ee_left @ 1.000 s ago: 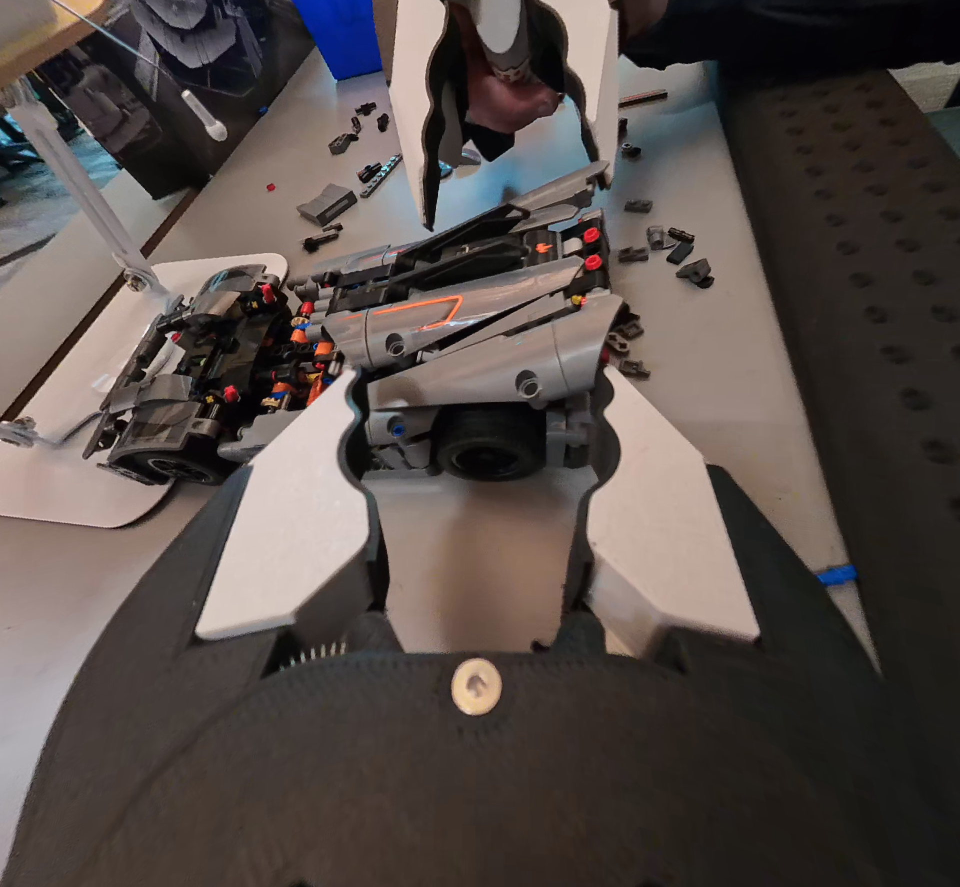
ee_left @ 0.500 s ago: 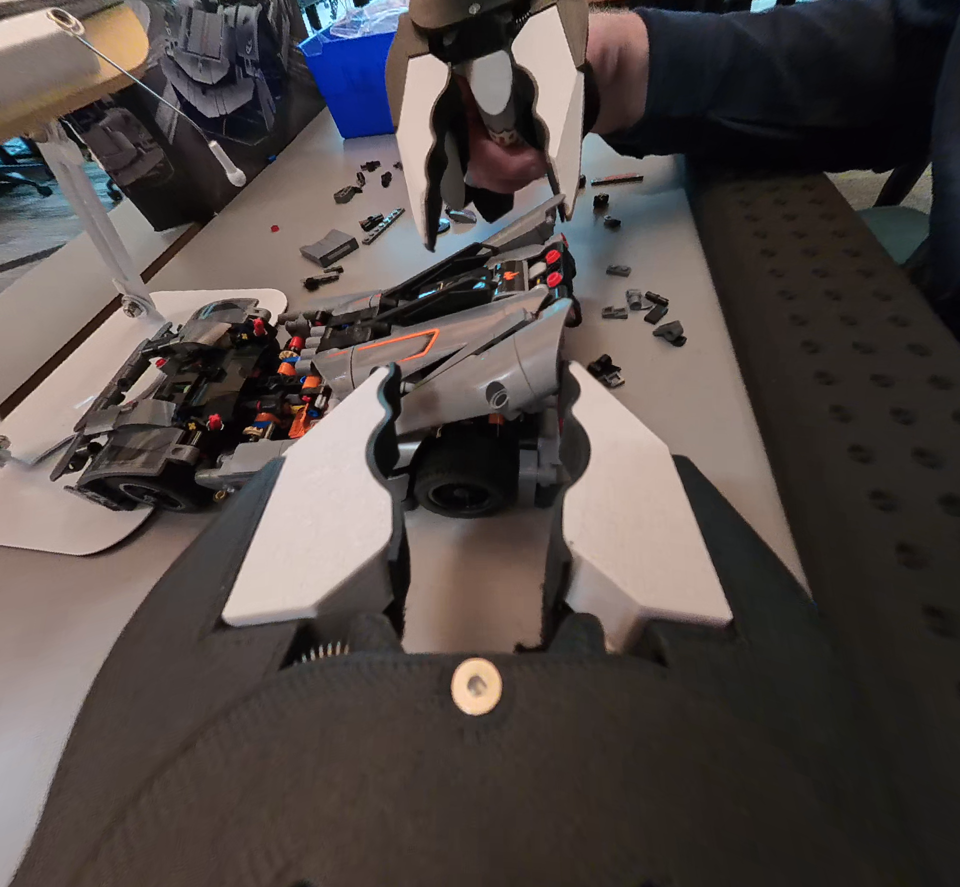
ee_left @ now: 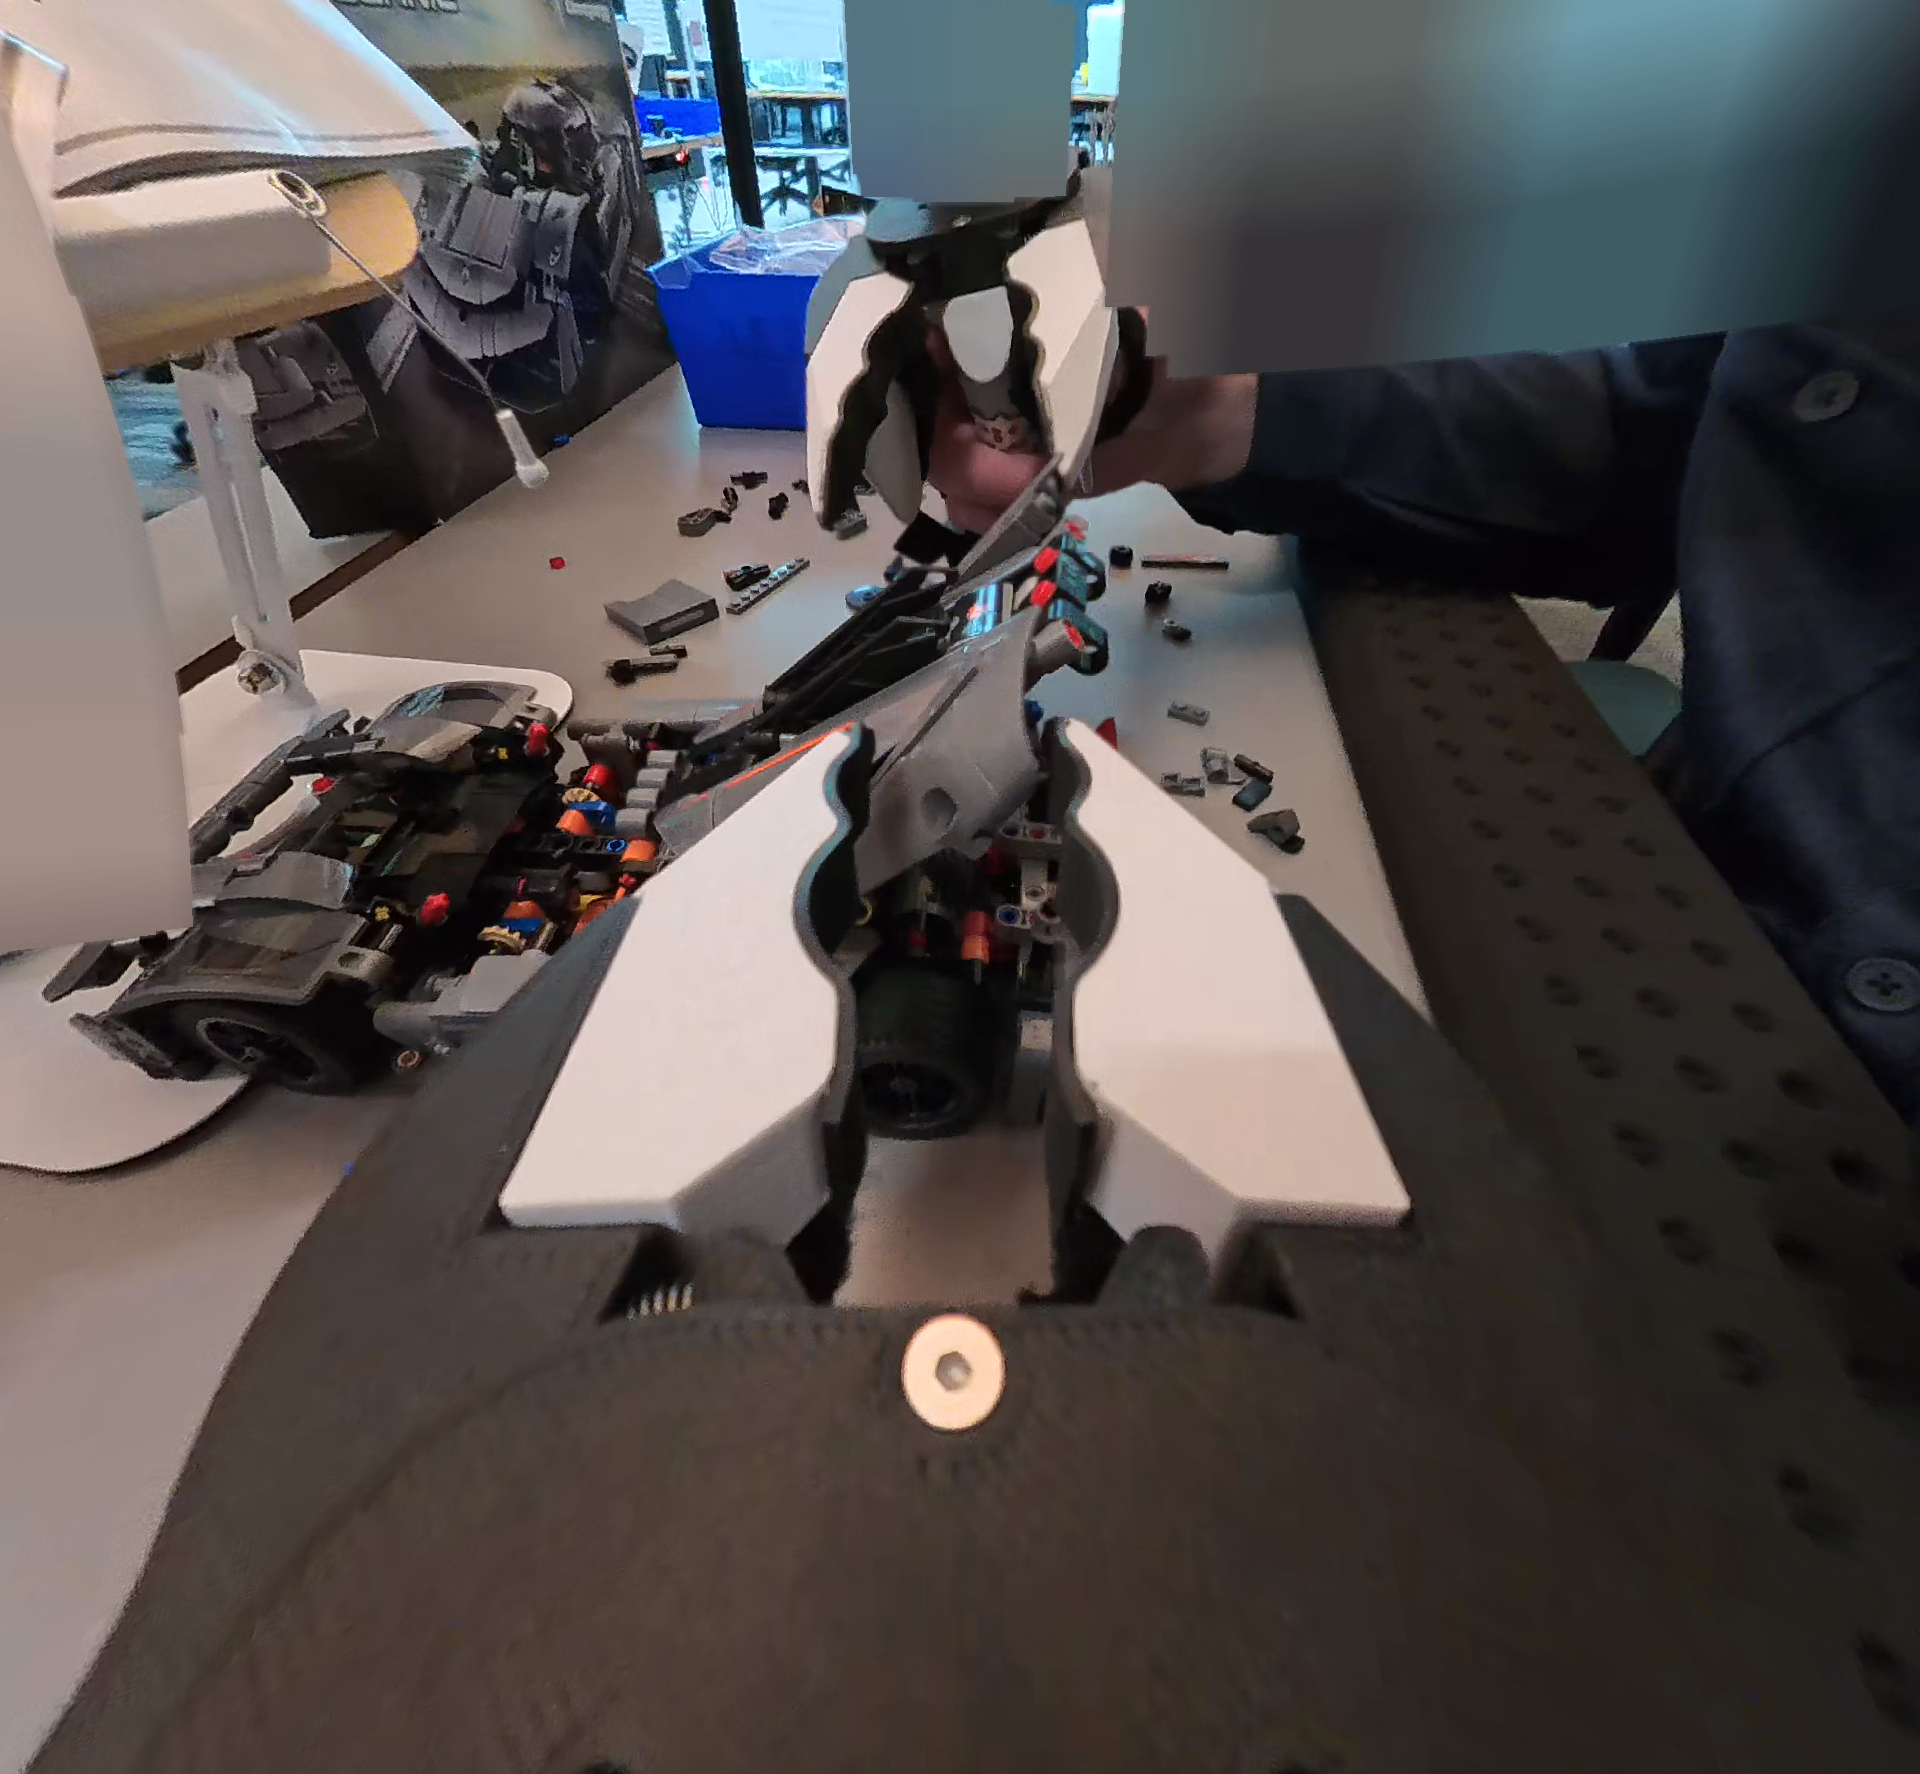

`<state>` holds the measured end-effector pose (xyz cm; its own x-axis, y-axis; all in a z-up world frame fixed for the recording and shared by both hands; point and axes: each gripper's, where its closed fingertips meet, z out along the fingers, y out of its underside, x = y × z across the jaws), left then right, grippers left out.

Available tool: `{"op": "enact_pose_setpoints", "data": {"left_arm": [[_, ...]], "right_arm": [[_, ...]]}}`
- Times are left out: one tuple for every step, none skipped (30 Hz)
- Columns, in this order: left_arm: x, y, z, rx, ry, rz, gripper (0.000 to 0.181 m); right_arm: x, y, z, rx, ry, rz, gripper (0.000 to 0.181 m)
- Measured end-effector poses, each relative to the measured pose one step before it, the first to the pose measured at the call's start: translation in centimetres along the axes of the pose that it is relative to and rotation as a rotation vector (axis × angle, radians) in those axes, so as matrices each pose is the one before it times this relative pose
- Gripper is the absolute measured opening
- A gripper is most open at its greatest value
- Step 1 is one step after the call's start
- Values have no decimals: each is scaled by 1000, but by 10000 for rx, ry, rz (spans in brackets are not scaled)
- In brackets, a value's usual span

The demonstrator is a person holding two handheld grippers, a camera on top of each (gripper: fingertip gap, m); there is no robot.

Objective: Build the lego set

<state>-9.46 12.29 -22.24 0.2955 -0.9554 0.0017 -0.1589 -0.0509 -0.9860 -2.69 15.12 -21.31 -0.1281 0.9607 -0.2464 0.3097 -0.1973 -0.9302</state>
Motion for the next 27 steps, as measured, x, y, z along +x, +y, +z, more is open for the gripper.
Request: {"op": "enact_pose_setpoints", "data": {"left_arm": [[-109, -151, -6, 79, -33, -98, 30], [-145, -197, -31, 108, -48, -112, 30], [-138, -170, -33, 93, -32, -118, 28], [-152, -174, -52, 103, -29, -150, 27], [-89, -164, -31, 98, 8, -126, 26], [-126, -143, -20, 88, -34, -91, 25], [-60, -150, -27, 88, -16, -75, 24], [3, -34, 13, 15, 16, -31, 23], [-42, -35, -9, 13, -35, 16, 23], [-50, -52, -18, 19, -45, 16, 23], [12, -14, -5, -4, 5, -5, 23], [7, 16, 10, -5, 11, 2, 23], [-12, 4, -17, 6, -7, 6, 23], [-17, 9, -19, 2, -13, 3, 23], [-15, 18, -3, -12, -11, 17, 24], [-14, 0, -15, -6, -6, 5, 25], [-4, 3, -8, -9, -2, 2, 25], [6, 8, 3, -12, -6, 16, 25], [-7, -7, 3, 5, -4, 2, 25], [18, -8, -12, 13, 18, -32, 24], [11, -6, 5, 10, 9, -30, 24], [8, -2, 4, 9, -3, -6, 23], [1, -36, 9, 19, -7, 0, 23], [19, -19, 13, 6, 6, -9, 23], [0, -31, 13, 8, -6, -5, 22], [-6, -63, 5, 18, -11, 4, 21], [-14, -47, 14, 18, -7, -7, 21]], "right_arm": [[107, -235, -65, 125, 75, 41, 57], [75, -235, -82, 115, 63, 26, 57], [10, -187, -62, 77, 28, 1, 56], [46, -153, -61, 67, 50, -11, 55], [118, -171, -41, 85, 84, 17, 55], [85, -147, -38, 74, 53, 55, 55], [76, -127, -26, 71, 39, 48, 55], [101, -155, -43, 97, 71, 12, 55], [71, -101, -32, 62, 51, -4, 55], [-21, -5, -6, -6, -2, -9, 55], [-29, 21, -16, -14, -1, -21, 55], [-25, -42, -65, 23, -2, -46, 56], [-160, -75, -98, 34, -74, -86, 56], [-150, -23, -125, -8, -61, -104, 57], [-154, 26, -119, -36, -50, -113, 58], [-342, 47, -62, -34, -151, -144, 59], [-370, 71, 28, -40, -157, -165, 59], [-218, 128, 130, -78, -64, -158, 59], [-188, 252, 215, -148, -46, -164, 59], [-145, 314, 264, -199, 5, -214, 57], [9, 370, 309, -244, 140, -272, 56], [64, 429, 329, -301, 193, -294, 53], [7, 389, 325, -283, 150, -272, 50], [-48, 265, 263, -198, 104, -224, 43], [-48, 55, 172, -81, 94, -184, 32], [23, -140, 80, 40, 106, -123, 25], [115, -239, 2, 105, 110, -21, 23]]}}
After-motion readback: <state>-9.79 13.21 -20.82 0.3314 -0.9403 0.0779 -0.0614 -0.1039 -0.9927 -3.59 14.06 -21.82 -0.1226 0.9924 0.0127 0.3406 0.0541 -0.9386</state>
